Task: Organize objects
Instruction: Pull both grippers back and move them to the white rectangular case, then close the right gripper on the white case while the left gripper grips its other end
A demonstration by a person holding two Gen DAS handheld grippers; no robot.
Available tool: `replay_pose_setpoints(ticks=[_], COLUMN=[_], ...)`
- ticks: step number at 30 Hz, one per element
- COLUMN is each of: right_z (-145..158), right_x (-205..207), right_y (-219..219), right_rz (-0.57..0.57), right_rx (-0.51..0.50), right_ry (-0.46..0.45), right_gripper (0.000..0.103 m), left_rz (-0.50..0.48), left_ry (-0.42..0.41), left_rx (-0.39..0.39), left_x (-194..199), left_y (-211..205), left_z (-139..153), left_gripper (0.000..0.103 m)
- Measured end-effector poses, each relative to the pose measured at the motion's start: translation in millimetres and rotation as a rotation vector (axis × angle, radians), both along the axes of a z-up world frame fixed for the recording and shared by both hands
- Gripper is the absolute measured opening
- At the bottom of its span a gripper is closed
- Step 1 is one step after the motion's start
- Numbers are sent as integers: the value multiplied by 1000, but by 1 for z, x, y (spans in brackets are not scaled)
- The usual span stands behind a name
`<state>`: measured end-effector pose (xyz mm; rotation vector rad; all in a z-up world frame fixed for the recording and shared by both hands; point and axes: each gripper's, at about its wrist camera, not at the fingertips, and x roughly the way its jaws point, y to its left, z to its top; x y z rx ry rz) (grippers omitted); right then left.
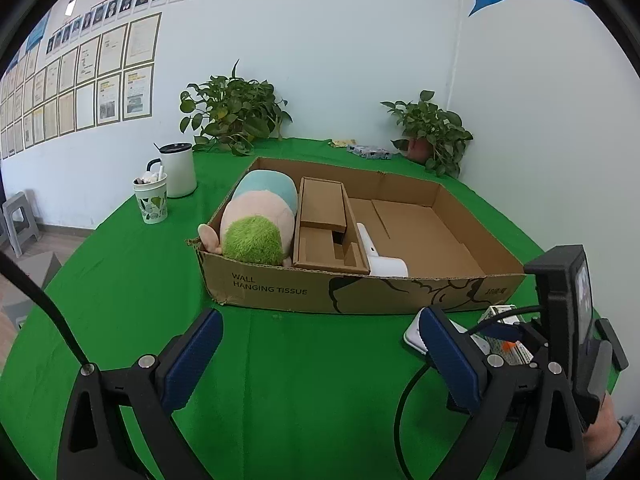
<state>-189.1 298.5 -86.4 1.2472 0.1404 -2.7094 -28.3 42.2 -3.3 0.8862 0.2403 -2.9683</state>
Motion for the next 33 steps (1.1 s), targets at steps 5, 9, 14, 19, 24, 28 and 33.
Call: replay_pose_setpoints(ticks=[5, 9, 14, 19, 24, 28, 33], right_z=[-16, -19, -18, -11, 0, -9, -19], right_x=[-17, -16, -11, 17, 33, 20, 23], right_y=[11, 11, 4, -13, -14, -14, -23], right_rz=[-50, -24, 29, 161, 135, 120, 90], right_rx=[37, 48, 58, -45, -68, -121, -120], right_ry=[-72, -75, -63, -92, -2, -77, -83], right_gripper=[83, 82, 72, 67, 84, 84, 71], left_rz=[-2, -17, -15, -25, -48, -69, -91], left_ry=[-26, -51, -67, -82, -141, -220, -258], left_rx=[-9, -5, 1, 73, 221, 248, 288], left_x=[-3, -9, -16, -19, -32, -50, -62], left_y=[-2, -3, -4, -16, -39, -41, -35], left_z=[-9, -16, -22, -22, -27, -37, -49], left_gripper=[99, 99, 99, 99, 99, 99, 99])
